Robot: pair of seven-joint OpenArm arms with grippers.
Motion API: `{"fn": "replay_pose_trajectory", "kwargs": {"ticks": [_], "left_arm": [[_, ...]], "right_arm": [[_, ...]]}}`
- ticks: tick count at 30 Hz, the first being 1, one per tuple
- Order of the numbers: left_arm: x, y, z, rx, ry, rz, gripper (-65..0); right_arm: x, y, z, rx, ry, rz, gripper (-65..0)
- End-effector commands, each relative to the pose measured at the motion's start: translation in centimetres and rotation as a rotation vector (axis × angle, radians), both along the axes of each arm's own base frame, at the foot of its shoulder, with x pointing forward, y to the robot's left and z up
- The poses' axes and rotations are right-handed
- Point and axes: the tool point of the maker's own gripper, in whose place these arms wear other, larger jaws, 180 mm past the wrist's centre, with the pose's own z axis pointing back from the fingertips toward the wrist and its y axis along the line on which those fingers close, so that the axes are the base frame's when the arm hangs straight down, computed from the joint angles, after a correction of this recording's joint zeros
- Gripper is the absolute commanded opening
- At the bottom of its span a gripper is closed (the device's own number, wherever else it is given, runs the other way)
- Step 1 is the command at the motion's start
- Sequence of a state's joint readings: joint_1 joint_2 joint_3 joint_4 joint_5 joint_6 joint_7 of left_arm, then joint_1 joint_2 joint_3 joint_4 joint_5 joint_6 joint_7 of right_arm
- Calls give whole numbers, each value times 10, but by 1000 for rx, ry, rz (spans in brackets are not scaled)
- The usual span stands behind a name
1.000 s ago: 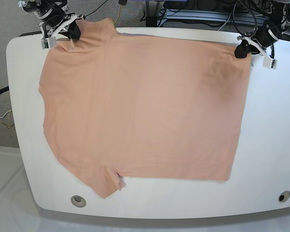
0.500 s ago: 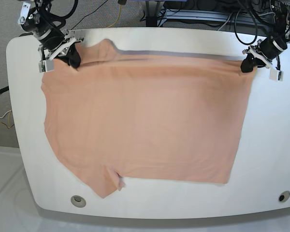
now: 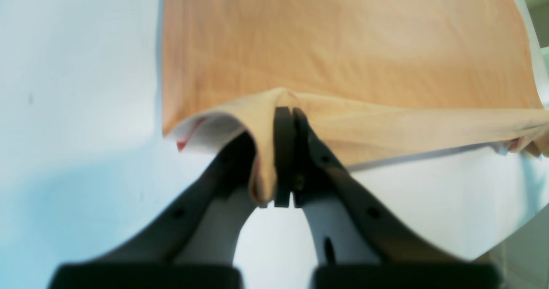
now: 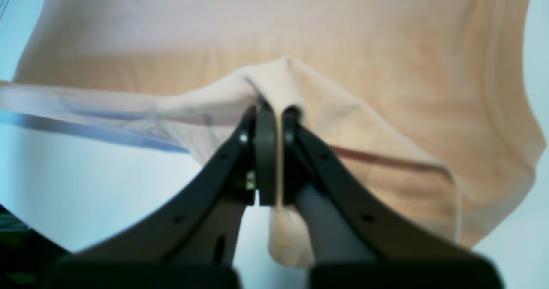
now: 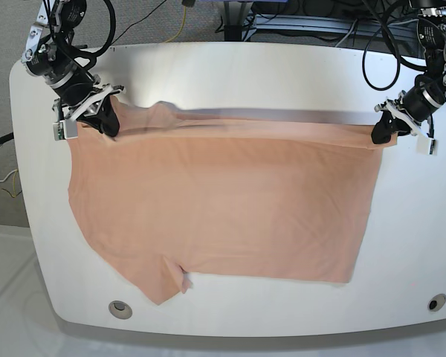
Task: Fold the T-shirt properly
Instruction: 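Lift both grippers and fold the shoulder edge over toward the hem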
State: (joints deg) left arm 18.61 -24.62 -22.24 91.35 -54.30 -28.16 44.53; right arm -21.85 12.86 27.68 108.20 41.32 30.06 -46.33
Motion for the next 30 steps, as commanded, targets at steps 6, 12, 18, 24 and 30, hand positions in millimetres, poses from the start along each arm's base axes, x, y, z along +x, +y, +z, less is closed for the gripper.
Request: {"fn": "replay_pose_trajectory", "kwargs": {"ticks": [6, 12, 18, 24, 30], "left_arm": [[26, 1, 27, 7, -98, -34, -650], [50, 8, 29, -28, -121, 3, -650], [61, 8, 22, -56, -105, 21, -650], [70, 4, 17, -72, -89, 27, -650], [89, 9, 21, -59, -109, 32, -650]], "right_arm": [[14, -4, 17, -23, -71, 4, -650], [32, -7, 22, -18, -102, 6, -650], [49, -12, 9, -12, -87, -9, -650], [68, -15, -6, -23, -62, -20, -650], [90, -16, -14, -73, -43, -5, -650]]}}
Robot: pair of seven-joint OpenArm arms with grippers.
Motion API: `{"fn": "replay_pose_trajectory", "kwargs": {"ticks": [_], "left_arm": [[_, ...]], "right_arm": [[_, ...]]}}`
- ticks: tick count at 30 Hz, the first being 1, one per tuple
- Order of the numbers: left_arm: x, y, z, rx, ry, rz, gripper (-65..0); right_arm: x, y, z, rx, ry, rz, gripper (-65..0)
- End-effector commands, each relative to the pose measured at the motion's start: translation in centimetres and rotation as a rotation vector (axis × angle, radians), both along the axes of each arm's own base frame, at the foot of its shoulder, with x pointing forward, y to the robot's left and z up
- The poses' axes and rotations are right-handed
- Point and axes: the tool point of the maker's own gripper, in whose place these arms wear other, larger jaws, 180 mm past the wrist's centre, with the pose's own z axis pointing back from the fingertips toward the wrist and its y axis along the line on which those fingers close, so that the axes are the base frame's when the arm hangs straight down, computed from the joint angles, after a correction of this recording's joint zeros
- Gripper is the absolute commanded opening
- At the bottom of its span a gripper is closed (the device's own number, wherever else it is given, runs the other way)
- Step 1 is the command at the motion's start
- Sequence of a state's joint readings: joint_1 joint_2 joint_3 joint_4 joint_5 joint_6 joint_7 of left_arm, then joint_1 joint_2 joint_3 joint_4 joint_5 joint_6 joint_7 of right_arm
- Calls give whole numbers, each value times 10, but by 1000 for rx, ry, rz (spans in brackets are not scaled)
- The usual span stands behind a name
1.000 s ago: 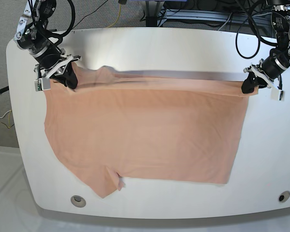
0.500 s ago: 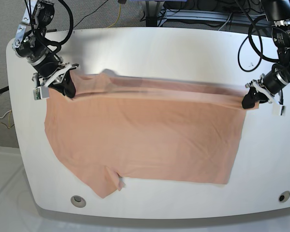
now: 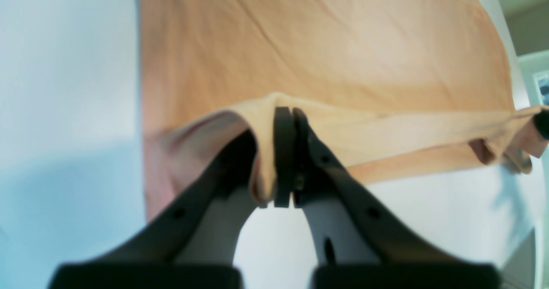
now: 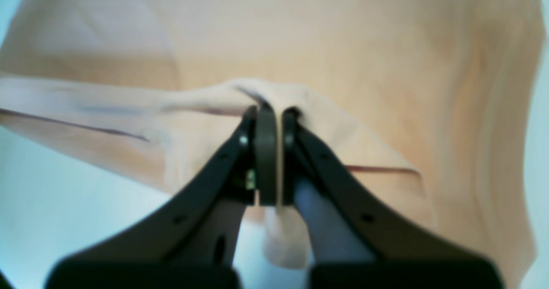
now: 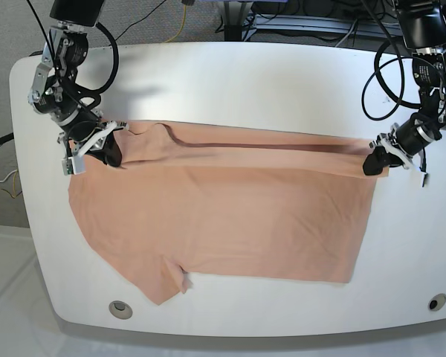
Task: Fold the T-shirt properly
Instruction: 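Lift both grippers and fold the shoulder edge over toward the hem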
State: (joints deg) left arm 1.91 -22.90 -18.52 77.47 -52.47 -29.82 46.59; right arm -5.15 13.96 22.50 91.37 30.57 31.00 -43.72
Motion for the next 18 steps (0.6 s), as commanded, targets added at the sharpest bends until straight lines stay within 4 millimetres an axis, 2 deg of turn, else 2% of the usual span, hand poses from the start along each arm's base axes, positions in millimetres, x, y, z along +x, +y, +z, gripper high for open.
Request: {"fn": "replay_pose_trajectory", "kwargs": {"ticks": [1, 9, 18], "left_arm": [[22, 11, 23, 14, -79, 20, -650], [33, 17, 16, 40, -63, 28, -650], [41, 22, 16, 71, -67, 33, -650]], "right_arm": [[19, -5, 14, -17, -51, -4, -650], [32, -5, 7, -53, -31, 10, -650], [33, -8, -3, -49, 0, 18, -650]]}}
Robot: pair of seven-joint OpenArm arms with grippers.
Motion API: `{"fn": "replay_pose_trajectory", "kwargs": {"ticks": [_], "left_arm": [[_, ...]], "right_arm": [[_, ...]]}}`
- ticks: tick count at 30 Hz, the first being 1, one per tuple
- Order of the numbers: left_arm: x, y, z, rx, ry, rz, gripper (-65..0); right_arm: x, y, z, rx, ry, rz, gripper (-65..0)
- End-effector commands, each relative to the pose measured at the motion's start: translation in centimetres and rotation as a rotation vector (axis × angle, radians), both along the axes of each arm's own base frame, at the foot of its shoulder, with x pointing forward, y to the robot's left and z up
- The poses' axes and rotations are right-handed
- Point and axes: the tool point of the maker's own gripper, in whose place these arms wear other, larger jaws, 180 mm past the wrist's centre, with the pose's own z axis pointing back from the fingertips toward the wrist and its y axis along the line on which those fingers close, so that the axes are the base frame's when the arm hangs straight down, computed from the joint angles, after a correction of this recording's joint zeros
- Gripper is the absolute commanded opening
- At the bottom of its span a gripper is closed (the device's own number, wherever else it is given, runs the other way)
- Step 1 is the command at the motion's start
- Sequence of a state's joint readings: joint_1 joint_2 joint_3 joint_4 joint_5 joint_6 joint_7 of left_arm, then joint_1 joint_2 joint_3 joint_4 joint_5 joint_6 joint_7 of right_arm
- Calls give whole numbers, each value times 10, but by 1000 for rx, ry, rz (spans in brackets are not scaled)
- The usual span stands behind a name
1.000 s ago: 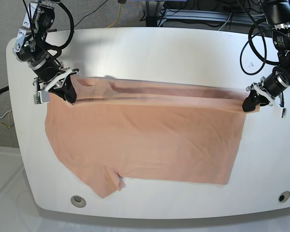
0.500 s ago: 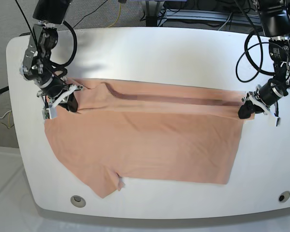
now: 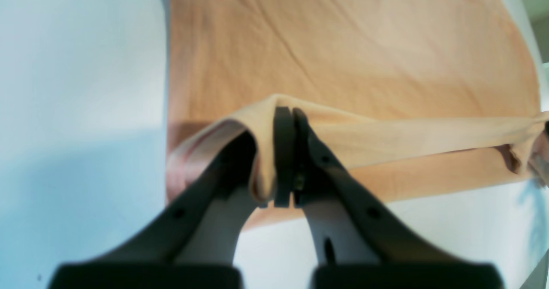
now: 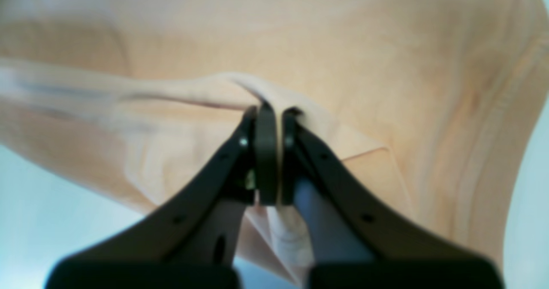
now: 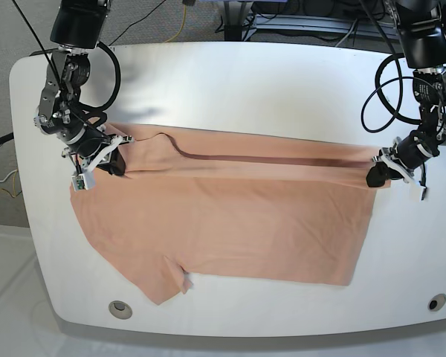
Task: Fold the T-shirt properly
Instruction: 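Lift both grippers and fold the shoulder edge over toward the hem, then open both grippers to release the folded edge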
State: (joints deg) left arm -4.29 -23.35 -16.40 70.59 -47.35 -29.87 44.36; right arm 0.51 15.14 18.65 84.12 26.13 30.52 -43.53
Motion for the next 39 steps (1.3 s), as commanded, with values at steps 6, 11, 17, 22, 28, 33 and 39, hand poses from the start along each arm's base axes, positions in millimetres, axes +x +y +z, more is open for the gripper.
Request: {"fn": "replay_pose_trajectory", "kwargs": {"ticks": [6, 11, 17, 22, 28, 33, 39], "left_arm": [[15, 10, 22, 98, -78, -12, -650], [15, 12, 20, 136, -76, -16, -650], [14, 22, 21, 154, -95, 5, -379], [11, 23, 21, 138, -79, 9, -261], [8, 24, 21, 151, -63, -4, -248], [9, 20, 39, 198, -106, -29, -222], [2, 12, 56, 248, -148, -70, -230]], "right_arm": [[10, -18, 8, 10, -30, -23, -650], [9, -23, 3, -6, -15, -28, -650], [13, -32, 4, -106, -19, -17, -462], [17, -34, 8, -99, -34, -21, -256], [22, -33, 15, -87, -53, -19, -198], [22, -31, 30, -111, -92, -9, -211], [18, -21, 58, -147, -165, 21, -223]]}}
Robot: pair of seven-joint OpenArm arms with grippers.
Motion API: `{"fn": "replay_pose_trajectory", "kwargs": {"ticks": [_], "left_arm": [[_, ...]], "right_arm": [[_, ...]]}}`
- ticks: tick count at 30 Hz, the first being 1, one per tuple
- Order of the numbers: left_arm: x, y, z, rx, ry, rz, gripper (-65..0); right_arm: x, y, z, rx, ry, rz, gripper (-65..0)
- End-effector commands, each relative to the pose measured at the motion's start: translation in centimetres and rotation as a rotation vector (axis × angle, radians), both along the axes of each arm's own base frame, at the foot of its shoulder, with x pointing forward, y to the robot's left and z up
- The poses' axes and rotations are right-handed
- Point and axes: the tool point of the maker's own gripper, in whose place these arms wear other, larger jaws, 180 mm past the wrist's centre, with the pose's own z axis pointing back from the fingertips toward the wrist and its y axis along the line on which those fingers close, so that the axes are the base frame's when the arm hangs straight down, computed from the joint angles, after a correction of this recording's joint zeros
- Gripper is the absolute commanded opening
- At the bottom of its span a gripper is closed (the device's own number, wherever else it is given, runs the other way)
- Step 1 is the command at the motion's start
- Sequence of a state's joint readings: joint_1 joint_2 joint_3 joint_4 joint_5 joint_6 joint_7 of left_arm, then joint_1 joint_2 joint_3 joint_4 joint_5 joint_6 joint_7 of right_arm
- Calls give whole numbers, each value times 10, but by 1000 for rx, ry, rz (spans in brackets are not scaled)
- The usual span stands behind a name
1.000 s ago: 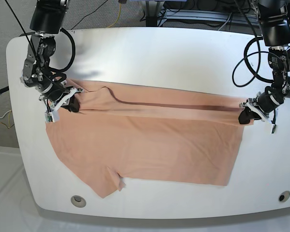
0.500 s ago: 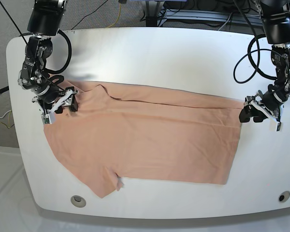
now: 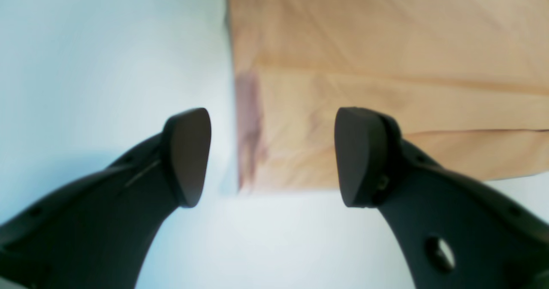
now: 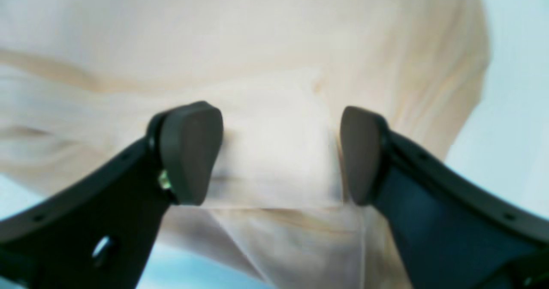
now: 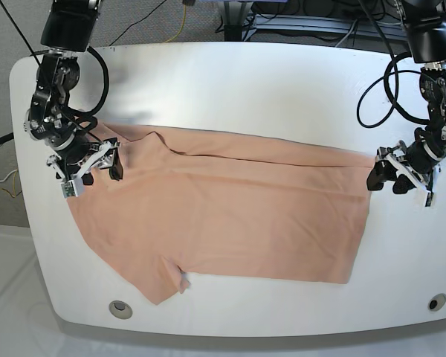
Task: Fold the T-shirt properly
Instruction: 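Open both grippers to release the folded edge, then raise both open grippers away from the shirt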
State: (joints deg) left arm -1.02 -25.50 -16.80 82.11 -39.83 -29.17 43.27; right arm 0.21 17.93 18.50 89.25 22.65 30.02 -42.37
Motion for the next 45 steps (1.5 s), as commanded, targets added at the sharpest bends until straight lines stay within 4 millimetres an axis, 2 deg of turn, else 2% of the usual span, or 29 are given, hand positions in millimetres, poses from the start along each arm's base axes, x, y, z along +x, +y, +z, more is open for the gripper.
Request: {"fn": "replay_pose_trajectory", "kwargs": {"ticks": [1, 4, 6, 8, 14, 16, 20, 24, 26, 30, 36, 45], "left_arm": [[3, 1, 25, 36, -67, -25, -230], [-4, -5, 29, 60, -72, -51, -234], [-11, -11, 28, 82, -58, -71, -225], [-16, -11, 27, 86, -52, -73, -226], [-26, -9, 21, 86, -42, -66, -225], [-36, -6, 10, 69, -15, -43, -218], [-43, -4, 2, 59, -3, -29, -213], [-50, -4, -7, 46, 11, -18, -211], [-57, -3, -19, 29, 31, -5, -217], [-59, -4, -22, 20, 28, 2, -220], [-59, -3, -25, 10, 44, 9, -223], [-59, -9, -32, 3, 57, 19, -226]], "right_arm": [[8, 0, 34, -24, -103, 13, -225], [3, 1, 47, -40, -136, 13, -227], [-2, 11, 53, -44, -149, 47, -223], [-6, 9, 59, -53, -163, 40, -221], [-17, -6, 74, -86, -197, -2, -220], [-26, -22, 78, -92, -202, -49, -217], [-33, -37, 76, -98, -200, -94, -214], [-38, -51, 64, -89, -172, -148, -213], [-43, -56, 29, -55, -95, -187, -213], [-46, -64, 0, -57, -31, -208, -215], [-51, -75, -30, -76, 28, -234, -212], [-56, -85, -42, -71, 36, -257, -209]]}}
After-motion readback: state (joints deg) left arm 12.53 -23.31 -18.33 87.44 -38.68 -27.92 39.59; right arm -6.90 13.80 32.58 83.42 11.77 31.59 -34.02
